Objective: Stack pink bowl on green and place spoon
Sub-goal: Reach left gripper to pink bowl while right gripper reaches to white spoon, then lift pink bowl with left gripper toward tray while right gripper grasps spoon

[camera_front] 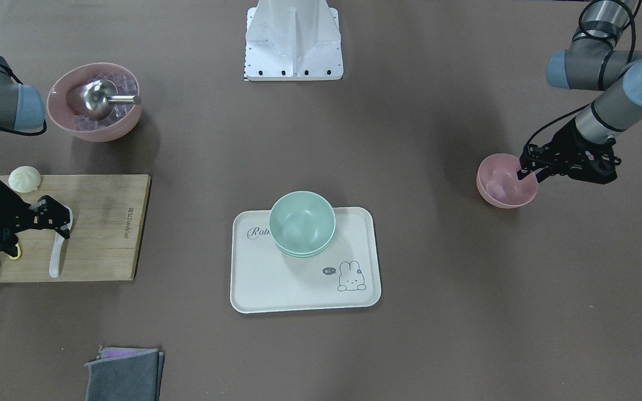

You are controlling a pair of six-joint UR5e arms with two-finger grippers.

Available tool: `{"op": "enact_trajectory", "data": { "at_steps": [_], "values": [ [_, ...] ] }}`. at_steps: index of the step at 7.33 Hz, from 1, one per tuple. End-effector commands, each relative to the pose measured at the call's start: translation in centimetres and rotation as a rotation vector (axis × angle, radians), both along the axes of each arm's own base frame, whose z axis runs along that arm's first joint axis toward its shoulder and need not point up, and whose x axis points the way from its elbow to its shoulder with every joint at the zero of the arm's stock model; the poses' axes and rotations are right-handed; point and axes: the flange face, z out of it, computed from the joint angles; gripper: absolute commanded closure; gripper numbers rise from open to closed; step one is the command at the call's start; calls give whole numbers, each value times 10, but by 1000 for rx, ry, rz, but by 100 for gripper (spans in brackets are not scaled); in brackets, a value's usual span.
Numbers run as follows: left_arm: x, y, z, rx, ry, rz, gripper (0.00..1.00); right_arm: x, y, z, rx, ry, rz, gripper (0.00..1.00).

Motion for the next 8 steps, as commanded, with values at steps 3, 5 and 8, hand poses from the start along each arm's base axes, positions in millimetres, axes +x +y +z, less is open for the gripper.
{"op": "enact_trajectory", "data": {
  "at_steps": [3, 5, 8],
  "values": [
    [7, -9, -79, 9, 102, -58, 100, -8, -9, 2, -24, -4, 6, 0],
    [41, -50, -185, -40, 227, -153, 100, -32, -11, 1, -73, -8, 21, 0],
    [115, -90, -330, -98, 188, -178, 100, -37, -20, 36, -167, 17, 54, 2]
  ]
}}
